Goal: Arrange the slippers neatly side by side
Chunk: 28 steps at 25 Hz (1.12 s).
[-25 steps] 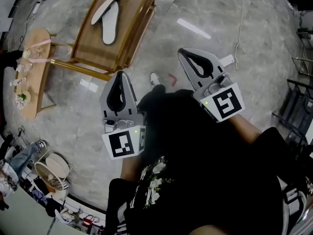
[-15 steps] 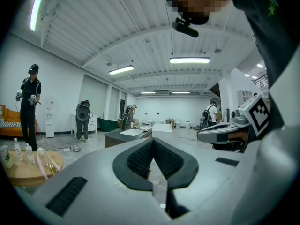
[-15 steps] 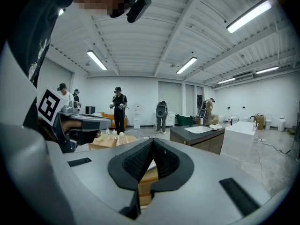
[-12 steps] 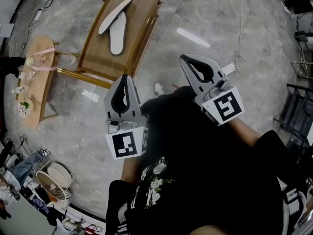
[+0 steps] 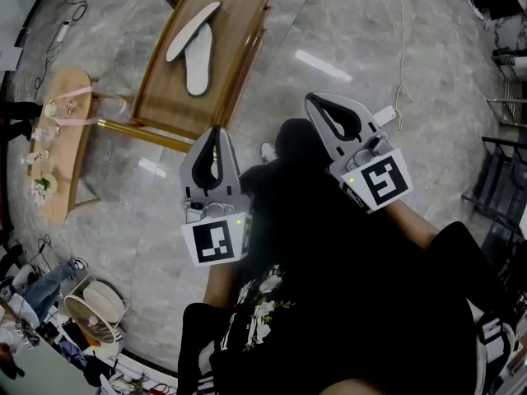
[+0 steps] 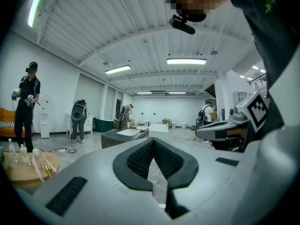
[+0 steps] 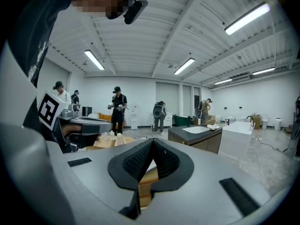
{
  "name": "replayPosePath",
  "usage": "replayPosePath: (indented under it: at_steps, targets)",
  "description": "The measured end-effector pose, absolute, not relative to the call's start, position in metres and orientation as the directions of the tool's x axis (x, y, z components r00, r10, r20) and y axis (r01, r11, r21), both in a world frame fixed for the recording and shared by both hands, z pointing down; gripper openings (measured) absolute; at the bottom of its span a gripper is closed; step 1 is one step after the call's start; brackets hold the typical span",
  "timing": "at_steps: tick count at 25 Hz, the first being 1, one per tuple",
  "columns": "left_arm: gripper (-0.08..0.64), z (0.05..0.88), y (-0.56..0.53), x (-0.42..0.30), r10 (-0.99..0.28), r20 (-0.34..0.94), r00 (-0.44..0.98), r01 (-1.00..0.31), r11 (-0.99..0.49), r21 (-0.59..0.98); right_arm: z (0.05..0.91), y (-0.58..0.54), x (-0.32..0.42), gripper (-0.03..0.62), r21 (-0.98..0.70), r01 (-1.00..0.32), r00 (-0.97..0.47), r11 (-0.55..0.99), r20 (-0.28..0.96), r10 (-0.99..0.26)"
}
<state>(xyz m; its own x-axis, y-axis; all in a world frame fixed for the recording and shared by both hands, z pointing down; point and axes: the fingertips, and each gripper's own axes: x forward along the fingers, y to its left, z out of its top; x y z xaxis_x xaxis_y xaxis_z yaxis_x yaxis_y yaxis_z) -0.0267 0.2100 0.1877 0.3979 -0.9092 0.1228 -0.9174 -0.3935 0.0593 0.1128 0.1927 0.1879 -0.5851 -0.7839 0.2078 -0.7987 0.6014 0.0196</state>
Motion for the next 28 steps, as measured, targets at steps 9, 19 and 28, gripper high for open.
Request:
replayPosePath:
  at_steps: [9, 19, 28]
  targets:
    - [0.002, 0.182, 0.207, -0.031, -0.91, 0.11, 0.401, -0.916, -0.395, 0.069, 0.185, 0.187, 0.106, -0.003, 0.022, -0.797, -0.589, 0.604, 0.196, -0.784]
    - [0.002, 0.192, 0.195, -0.031, -0.898, 0.141, 0.417, -0.909, -0.412, 0.069, 0.193, 0.179, 0.112, -0.003, 0.021, -0.815, -0.562, 0.579, 0.217, -0.798]
    - [0.002, 0.2, 0.172, -0.027, -0.909, 0.191, 0.372, -0.928, -0.364, 0.073, 0.203, 0.144, 0.121, -0.003, 0.01, -0.792, -0.594, 0.61, 0.222, -0.774]
